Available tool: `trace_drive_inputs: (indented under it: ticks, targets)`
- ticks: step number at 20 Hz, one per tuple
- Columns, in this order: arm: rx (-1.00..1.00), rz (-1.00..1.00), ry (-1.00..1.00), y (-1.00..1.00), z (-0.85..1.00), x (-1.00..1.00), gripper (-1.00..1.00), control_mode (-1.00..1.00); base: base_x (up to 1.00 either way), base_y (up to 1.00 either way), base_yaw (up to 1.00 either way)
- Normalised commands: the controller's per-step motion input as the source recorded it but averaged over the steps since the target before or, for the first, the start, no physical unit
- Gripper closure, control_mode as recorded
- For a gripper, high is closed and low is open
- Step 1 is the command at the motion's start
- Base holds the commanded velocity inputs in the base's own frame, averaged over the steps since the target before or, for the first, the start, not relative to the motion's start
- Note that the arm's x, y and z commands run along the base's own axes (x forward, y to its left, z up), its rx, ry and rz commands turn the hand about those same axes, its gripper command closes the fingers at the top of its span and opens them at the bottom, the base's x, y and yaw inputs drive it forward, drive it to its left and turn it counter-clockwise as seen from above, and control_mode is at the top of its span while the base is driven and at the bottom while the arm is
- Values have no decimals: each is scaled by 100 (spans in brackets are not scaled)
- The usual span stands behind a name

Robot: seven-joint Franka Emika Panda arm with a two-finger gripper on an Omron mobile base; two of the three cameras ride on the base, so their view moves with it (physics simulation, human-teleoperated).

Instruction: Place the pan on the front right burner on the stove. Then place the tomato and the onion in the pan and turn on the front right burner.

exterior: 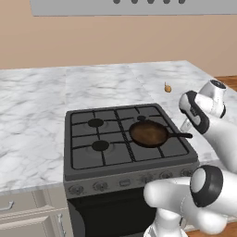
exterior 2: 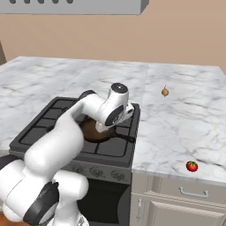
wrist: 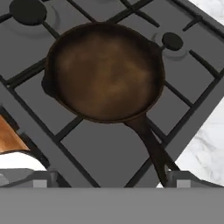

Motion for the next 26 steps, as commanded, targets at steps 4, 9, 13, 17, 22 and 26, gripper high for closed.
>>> trace_drive_inputs:
  ticks: [4, 9, 13, 17, 22, 26]
  targets:
    - [17, -18, -18, -50, 24, -62, -100, -100, 0, 0, 0]
    - [25, -7, -28, -64, 13, -69, -100, -100, 0, 0, 0]
    - [8, -33, -6, -26, 12, -38, -100, -100, 0, 0, 0]
    - [1, -41, -4, 0, 4, -17, -100, -100, 0, 0, 0]
    - [1, -42, 2, -8, 4, -8, -100, -100, 0, 0, 0]
    - [1, -43, 10, -29, 12, 0, -100, -100, 0, 0, 0]
